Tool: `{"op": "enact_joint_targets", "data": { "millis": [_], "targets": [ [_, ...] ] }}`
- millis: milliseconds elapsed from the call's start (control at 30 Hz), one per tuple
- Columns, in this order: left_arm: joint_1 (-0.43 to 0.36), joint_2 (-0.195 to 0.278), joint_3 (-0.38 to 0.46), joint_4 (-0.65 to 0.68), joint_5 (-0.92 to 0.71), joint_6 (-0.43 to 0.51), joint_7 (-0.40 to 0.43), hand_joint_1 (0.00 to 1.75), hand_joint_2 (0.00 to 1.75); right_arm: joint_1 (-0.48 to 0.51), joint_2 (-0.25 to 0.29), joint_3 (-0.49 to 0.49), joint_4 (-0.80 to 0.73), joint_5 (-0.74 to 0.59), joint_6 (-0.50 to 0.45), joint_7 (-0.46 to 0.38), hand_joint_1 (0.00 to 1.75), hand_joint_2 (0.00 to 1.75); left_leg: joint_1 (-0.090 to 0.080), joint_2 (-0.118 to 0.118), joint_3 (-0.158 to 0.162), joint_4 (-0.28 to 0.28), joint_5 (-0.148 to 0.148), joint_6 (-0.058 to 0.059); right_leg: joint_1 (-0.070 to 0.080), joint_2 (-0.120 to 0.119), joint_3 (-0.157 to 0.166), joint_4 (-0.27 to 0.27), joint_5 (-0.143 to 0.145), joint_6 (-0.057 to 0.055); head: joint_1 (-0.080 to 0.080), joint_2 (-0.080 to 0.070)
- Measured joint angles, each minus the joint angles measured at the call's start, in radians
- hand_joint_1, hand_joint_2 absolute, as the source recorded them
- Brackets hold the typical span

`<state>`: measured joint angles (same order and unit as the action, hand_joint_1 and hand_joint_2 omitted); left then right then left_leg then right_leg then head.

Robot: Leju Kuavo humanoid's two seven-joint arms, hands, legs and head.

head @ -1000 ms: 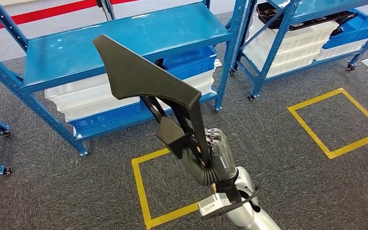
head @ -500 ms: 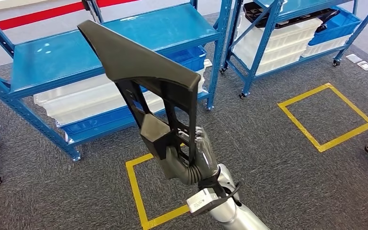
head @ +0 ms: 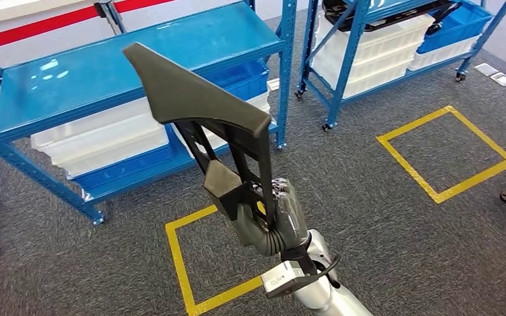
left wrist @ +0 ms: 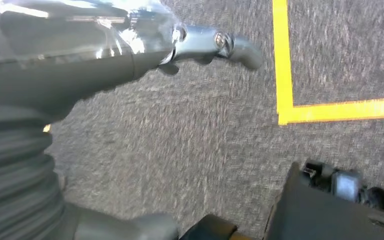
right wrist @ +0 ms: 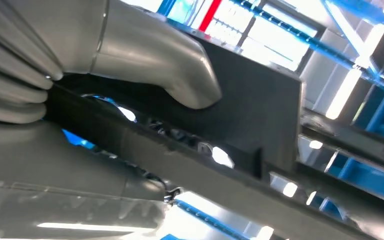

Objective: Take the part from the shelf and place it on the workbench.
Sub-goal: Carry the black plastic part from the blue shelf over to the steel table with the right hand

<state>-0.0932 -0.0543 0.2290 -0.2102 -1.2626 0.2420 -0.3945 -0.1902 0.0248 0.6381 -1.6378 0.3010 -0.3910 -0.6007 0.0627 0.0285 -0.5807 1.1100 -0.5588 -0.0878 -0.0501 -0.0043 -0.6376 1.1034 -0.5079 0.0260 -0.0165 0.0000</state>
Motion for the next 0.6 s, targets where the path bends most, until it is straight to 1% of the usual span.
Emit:
{"op": "enact_joint_targets", "data": {
  "millis": [33,67,100,133,167,200,233,267,300,333,367,433,500,533,567,600],
  "targets": [
    [0.000,0.000,-0.002,0.000,0.000,-0.005,-0.001,0.00,1.75,-0.001,-0.002,-0.001,-0.003,0.006,0.001,0.005,1.75,1.75,-0.006,-0.011,-0.026,0.061,-0.034,0.005,0.002,0.001,0.000,0.000,0.000,-0.006,-0.009,0.000],
    [0.002,0.000,-0.004,0.001,0.000,-0.012,-0.002,0.00,1.75,-0.001,-0.005,-0.003,-0.005,0.010,0.002,0.011,1.75,1.75,-0.014,-0.019,-0.059,0.137,-0.069,0.009,0.007,0.003,0.000,0.000,-0.001,-0.010,-0.017,0.000],
    [0.005,-0.001,-0.005,0.002,0.002,-0.018,-0.003,0.00,1.75,-0.001,-0.008,-0.004,-0.005,0.015,0.005,0.016,1.75,1.75,-0.022,-0.024,-0.089,0.204,-0.093,0.014,0.012,0.006,0.001,0.000,-0.001,-0.013,-0.022,0.000],
    [0.010,-0.001,-0.006,0.003,0.005,-0.025,-0.005,0.00,1.75,-0.001,-0.011,-0.004,-0.006,0.022,0.009,0.023,1.75,1.75,-0.029,-0.027,-0.108,0.245,-0.099,0.020,0.018,0.011,0.002,0.000,-0.002,-0.015,-0.026,0.000],
    [0.015,-0.001,-0.007,0.003,0.010,-0.031,-0.009,0.00,1.75,-0.001,-0.015,-0.004,-0.006,0.028,0.014,0.029,1.75,1.75,-0.035,-0.028,-0.111,0.246,-0.086,0.028,0.022,0.016,0.003,0.000,-0.002,-0.017,-0.027,0.000],
    [0.020,-0.002,-0.007,0.004,0.016,-0.036,-0.014,0.00,1.75,-0.002,-0.019,-0.005,-0.006,0.035,0.018,0.034,1.75,1.75,-0.040,-0.029,-0.095,0.207,-0.057,0.036,0.025,0.021,0.005,0.000,-0.002,-0.017,-0.027,0.000],
    [0.023,-0.001,-0.007,0.004,0.022,-0.039,-0.019,0.00,1.75,-0.003,-0.022,-0.005,-0.006,0.041,0.022,0.039,1.75,1.75,-0.043,-0.032,-0.070,0.142,-0.020,0.044,0.026,0.025,0.007,0.000,-0.003,-0.016,-0.027,0.000],
    [0.025,-0.002,-0.007,0.005,0.025,-0.042,-0.022,0.00,1.75,-0.005,-0.025,-0.006,-0.007,0.045,0.024,0.042,1.75,1.75,-0.046,-0.037,-0.046,0.081,0.007,0.050,0.029,0.028,0.008,0.002,-0.004,-0.015,-0.028,0.000],
    [0.026,-0.002,-0.007,0.007,0.029,-0.043,-0.025,0.00,1.75,-0.006,-0.028,-0.007,-0.008,0.049,0.025,0.045,1.75,1.75,-0.047,-0.042,-0.028,0.032,0.023,0.053,0.031,0.029,0.006,0.003,-0.004,-0.012,-0.029,0.000],
    [0.027,-0.003,-0.007,0.008,0.033,-0.046,-0.027,0.00,1.75,-0.008,-0.031,-0.008,-0.009,0.054,0.027,0.049,1.75,1.75,-0.047,-0.047,-0.019,0.003,0.028,0.053,0.035,0.031,0.003,0.003,-0.003,-0.012,-0.028,0.000],
    [0.028,-0.004,-0.007,0.009,0.037,-0.054,-0.027,0.00,1.75,-0.009,-0.035,-0.010,-0.010,0.061,0.032,0.055,1.75,1.75,-0.048,-0.050,-0.018,-0.006,0.025,0.053,0.037,0.031,0.001,0.002,-0.002,-0.012,-0.027,0.000],
    [0.032,-0.004,-0.006,0.012,0.045,-0.089,-0.017,0.00,1.75,-0.015,-0.046,-0.012,-0.011,0.081,0.050,0.072,1.75,1.75,-0.050,-0.051,-0.018,-0.012,0.025,0.053,0.038,0.031,0.003,-0.005,0.002,-0.014,-0.023,0.000],
    [0.038,-0.002,-0.006,0.016,0.048,-0.138,0.006,0.00,1.75,-0.027,-0.057,-0.012,-0.010,0.094,0.074,0.085,1.75,1.75,-0.055,-0.050,-0.019,-0.009,0.027,0.062,0.036,0.032,0.008,-0.016,0.010,-0.003,-0.020,0.000],
    [0.041,-0.001,-0.006,0.017,0.050,-0.160,0.017,0.00,1.75,-0.034,-0.061,-0.012,-0.010,0.097,0.083,0.088,1.75,1.75,-0.055,-0.047,-0.019,-0.010,0.029,0.068,0.035,0.034,0.009,-0.020,0.013,0.004,-0.019,0.000],
    [0.046,0.000,-0.006,0.018,0.051,-0.178,0.024,0.00,1.75,-0.041,-0.064,-0.011,-0.010,0.099,0.091,0.089,1.75,1.75,-0.054,-0.043,-0.018,-0.013,0.032,0.076,0.035,0.032,0.006,-0.018,0.010,0.011,-0.018,0.000],
    [0.050,0.000,-0.005,0.019,0.053,-0.190,0.028,0.00,1.75,-0.047,-0.065,-0.011,-0.010,0.100,0.096,0.090,1.75,1.75,-0.051,-0.036,-0.016,-0.017,0.034,0.082,0.035,0.029,-0.001,-0.004,-0.001,0.014,-0.016,0.000]
  ]
}}
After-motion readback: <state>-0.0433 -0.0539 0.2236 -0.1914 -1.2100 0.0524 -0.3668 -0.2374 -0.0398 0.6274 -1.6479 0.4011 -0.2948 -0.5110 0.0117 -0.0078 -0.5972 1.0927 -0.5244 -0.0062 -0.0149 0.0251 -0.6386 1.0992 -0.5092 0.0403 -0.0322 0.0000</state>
